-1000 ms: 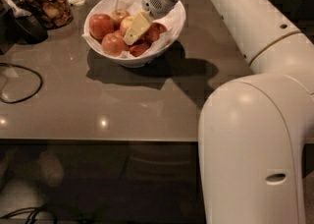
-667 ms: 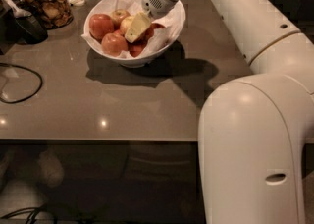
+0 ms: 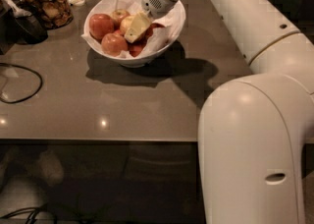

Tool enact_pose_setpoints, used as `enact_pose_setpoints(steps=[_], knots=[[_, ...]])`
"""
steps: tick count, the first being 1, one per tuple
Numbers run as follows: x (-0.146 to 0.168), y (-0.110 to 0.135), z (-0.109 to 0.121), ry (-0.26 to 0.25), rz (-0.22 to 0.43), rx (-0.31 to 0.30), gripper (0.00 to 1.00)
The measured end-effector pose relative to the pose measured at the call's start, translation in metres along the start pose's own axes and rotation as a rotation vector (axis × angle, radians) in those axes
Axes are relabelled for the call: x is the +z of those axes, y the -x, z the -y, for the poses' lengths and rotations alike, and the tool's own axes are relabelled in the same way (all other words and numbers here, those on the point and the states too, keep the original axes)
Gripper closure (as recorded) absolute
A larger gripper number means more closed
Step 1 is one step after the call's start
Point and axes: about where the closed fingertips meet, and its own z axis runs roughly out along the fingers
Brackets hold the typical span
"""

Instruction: Pick apple from white bowl

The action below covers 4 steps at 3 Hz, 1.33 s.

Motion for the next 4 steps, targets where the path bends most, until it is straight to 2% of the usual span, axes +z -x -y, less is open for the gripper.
enact_pose_setpoints(steps=[1,3,4], knots=[[0.0,0.001,0.0,-0.002,0.001,-0.004,1.0],[-0.064,0.03,-0.015,-0.046,0.085,0.002,1.0],[-0.087,0.042,-0.021,-0.052,0.124,0.002,1.0]])
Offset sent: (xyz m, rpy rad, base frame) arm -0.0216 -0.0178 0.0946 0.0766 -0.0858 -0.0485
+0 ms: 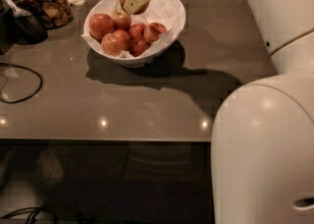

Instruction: Pick apple from white bowl

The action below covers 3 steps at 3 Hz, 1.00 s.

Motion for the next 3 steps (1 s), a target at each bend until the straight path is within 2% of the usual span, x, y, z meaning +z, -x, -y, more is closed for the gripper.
enact_pose_setpoints(steps=[1,2,3], knots=[[-0.026,0.015,-0.019,0.032,0.066,-0.037,1.0],[-0.046,0.022,-0.04,0.084,0.115,-0.072,1.0],[-0.059,0.02,-0.06,0.121,0.139,-0.081,1.0]])
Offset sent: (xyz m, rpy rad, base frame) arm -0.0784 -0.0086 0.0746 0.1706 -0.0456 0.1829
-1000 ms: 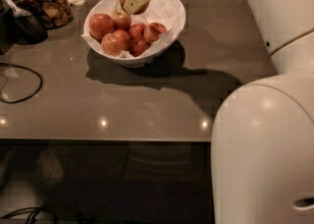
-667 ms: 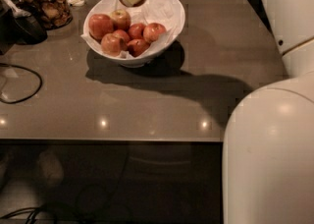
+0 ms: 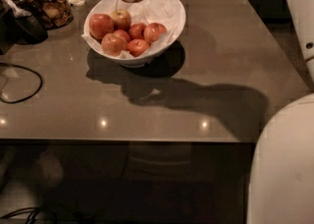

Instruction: Pick apple from white bowl

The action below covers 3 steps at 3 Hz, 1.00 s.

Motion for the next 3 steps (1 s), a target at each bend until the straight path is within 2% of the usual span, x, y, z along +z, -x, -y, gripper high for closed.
enact_pose_setpoints(steps=[1,2,3], knots=[[-0.003,-0.007,-0.021,0.024,-0.009,-0.014,1.0],[-0.003,-0.018,-0.039,-0.022,-0.04,-0.088,1.0],[0.004,-0.036,-0.062,-0.062,-0.073,-0.129,1.0]])
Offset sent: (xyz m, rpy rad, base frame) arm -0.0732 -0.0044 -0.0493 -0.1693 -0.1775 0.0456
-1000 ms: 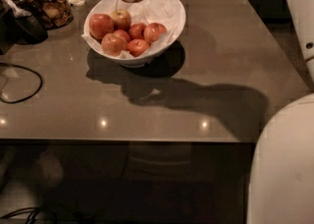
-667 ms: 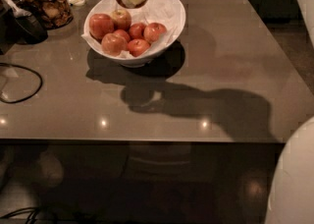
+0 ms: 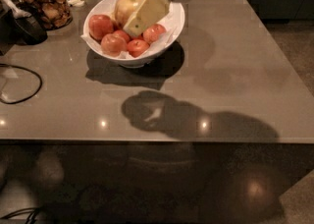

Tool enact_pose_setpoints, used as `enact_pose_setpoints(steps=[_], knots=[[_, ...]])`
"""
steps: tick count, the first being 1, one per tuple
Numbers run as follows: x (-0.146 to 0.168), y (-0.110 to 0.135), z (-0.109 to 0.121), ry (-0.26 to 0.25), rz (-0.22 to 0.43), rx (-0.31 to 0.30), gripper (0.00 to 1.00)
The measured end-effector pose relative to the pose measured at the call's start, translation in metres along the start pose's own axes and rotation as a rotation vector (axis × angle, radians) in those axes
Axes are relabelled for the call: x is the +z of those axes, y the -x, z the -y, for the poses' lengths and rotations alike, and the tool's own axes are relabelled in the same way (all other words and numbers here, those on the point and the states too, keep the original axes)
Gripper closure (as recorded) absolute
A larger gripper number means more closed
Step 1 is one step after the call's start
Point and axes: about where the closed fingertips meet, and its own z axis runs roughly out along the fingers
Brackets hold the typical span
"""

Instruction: Pick apple from white bowl

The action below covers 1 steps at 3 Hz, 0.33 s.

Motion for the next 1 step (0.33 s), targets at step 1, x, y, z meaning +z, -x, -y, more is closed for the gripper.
enact_pose_setpoints(steps=[1], knots=[[0.0044,-0.0111,-0.0193,-0.012,-0.017,-0.016,1.0]])
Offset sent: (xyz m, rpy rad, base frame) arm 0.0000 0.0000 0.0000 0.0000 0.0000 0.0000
